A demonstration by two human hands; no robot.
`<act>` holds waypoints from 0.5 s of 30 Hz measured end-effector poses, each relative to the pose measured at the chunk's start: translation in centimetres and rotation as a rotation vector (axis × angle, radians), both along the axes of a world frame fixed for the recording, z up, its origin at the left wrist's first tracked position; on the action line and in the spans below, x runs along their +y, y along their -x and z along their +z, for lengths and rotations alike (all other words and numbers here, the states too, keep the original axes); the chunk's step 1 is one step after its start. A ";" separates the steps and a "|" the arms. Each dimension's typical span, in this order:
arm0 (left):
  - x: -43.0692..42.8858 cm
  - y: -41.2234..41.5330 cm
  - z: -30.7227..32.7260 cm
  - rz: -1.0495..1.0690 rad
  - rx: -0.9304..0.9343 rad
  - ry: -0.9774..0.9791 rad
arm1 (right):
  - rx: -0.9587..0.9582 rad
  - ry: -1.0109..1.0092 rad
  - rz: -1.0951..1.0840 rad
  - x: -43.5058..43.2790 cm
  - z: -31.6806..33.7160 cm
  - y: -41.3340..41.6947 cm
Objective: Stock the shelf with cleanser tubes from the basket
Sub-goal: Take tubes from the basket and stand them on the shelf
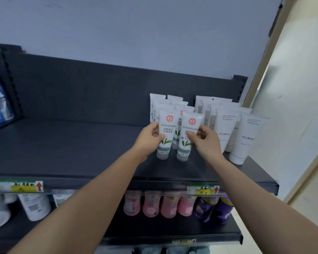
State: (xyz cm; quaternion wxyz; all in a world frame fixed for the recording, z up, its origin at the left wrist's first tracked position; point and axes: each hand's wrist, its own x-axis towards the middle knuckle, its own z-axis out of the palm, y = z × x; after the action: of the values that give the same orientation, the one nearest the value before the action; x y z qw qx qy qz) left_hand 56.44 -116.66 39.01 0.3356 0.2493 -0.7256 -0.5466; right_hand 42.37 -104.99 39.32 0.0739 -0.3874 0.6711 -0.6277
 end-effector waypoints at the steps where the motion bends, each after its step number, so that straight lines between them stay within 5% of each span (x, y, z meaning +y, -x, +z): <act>1: 0.1 0.0 -0.1 0.007 -0.009 0.004 | 0.006 -0.003 -0.001 0.0 -0.1 0.0; 9: 0.7 -2.1 -0.6 0.140 -0.142 0.077 | 0.036 -0.023 -0.093 0.5 -0.8 -0.4; 15: 0.9 -5.3 -0.3 0.265 -0.324 0.319 | 0.296 0.113 -0.259 0.9 -1.8 -2.6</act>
State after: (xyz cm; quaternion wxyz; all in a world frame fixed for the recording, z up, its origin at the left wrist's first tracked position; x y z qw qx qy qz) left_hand 61.73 -115.74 38.70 0.3185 0.3703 -0.8080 -0.3296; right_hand 45.01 -104.11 37.52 -0.1286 -0.3893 0.6827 -0.6049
